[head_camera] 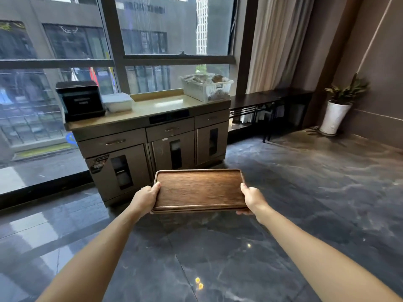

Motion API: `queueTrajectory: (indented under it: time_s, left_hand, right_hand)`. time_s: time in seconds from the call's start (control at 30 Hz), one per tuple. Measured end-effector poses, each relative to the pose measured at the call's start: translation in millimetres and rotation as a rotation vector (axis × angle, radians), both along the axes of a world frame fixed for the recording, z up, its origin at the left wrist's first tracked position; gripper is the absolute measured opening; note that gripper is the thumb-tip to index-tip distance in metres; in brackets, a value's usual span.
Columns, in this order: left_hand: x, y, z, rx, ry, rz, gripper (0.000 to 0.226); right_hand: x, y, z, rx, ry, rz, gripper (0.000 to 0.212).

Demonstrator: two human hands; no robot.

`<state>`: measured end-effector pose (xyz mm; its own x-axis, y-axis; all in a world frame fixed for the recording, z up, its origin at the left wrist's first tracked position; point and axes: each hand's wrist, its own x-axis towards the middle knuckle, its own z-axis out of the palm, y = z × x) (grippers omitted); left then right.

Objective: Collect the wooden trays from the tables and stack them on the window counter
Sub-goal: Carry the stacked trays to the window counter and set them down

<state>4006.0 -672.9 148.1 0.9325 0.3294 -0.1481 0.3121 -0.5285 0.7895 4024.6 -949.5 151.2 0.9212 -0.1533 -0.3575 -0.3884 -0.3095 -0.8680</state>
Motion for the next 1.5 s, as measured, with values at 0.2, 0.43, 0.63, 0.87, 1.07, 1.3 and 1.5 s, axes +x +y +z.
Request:
queueTrajectory:
  time_s: [0.2, 0.43, 0.63, 0.87, 1.07, 1.3, 1.5]
  left_hand:
    - [148.0, 21.8, -28.0, 0.019, 0.054, 0.046, 0.049]
    - [350.4, 52.8, -11.3, -0.009, 0.032, 0.157, 0.048]
    - [496.9, 97.4, 5.2, 0.038, 0.020, 0.211, 0.051]
    - [671.7, 179.1, -22.2, 0.045, 0.053, 0.225, 0.050]
    - [830.8, 267.0, -7.6, -0.006, 0.040, 0.206, 0.042]
    - [981.9, 332.4, 16.1, -0.118, -0.018, 0.265, 0.046]
    - [1081.0, 383.6, -13.9, -0.093, 0.075, 0.311, 0.042]
  right_hand:
    - [167.4, 25.5, -26.9, 0.025, 0.037, 0.071, 0.037]
    - [400.9, 66.7, -10.5, 0.048, -0.027, 0.171, 0.036]
    - [559.4, 115.3, -1.1, 0.045, -0.021, 0.226, 0.044]
    - [738.7, 196.6, -26.5, 0.022, -0.023, 0.258, 0.039]
    - [909.9, 290.7, -16.0, -0.015, -0.047, 0.245, 0.040]
    - [1071.8, 363.7, 4.1, 0.011, -0.070, 0.280, 0.044]
    - [1195.5, 420.1, -19.0, -0.081, -0.076, 0.357, 0.037]
